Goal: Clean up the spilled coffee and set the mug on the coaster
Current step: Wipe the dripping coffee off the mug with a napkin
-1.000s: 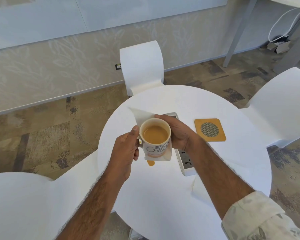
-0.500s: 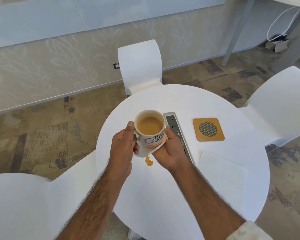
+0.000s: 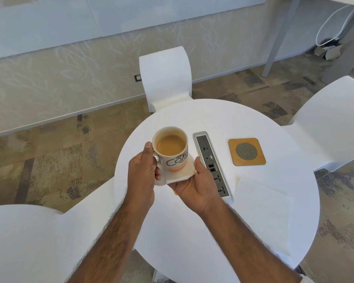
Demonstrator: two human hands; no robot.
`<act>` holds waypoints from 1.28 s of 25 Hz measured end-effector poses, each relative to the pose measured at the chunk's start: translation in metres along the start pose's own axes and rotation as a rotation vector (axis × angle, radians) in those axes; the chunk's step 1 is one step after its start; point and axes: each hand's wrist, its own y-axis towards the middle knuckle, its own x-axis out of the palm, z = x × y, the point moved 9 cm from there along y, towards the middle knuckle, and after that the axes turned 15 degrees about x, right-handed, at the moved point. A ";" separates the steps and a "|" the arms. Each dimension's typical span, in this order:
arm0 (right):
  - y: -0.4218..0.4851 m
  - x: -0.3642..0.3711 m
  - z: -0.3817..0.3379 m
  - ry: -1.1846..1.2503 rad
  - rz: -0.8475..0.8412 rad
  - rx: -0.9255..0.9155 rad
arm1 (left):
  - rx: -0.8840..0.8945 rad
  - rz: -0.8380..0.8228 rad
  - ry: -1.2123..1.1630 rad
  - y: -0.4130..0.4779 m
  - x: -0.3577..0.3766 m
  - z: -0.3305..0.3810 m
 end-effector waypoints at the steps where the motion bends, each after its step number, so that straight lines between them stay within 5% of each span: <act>1: -0.002 -0.001 -0.001 -0.002 0.008 -0.011 | 0.000 0.006 -0.003 0.000 -0.001 -0.001; 15: -0.048 -0.016 -0.074 -0.034 0.219 -0.328 | 0.014 -0.023 -0.078 -0.003 -0.007 0.007; 23: -0.027 0.001 -0.045 -0.186 0.358 -0.285 | 0.012 -0.041 -0.079 -0.003 -0.007 0.005; 26: -0.019 -0.010 -0.038 -0.469 0.523 -0.273 | 0.010 -0.038 -0.087 -0.002 -0.009 0.005; 29: -0.023 -0.024 -0.049 -0.892 0.864 -0.398 | 0.008 -0.027 -0.104 -0.001 -0.011 0.006; 32: -0.024 -0.025 -0.054 -0.938 0.842 -0.485 | 0.007 -0.021 -0.092 0.000 -0.012 0.007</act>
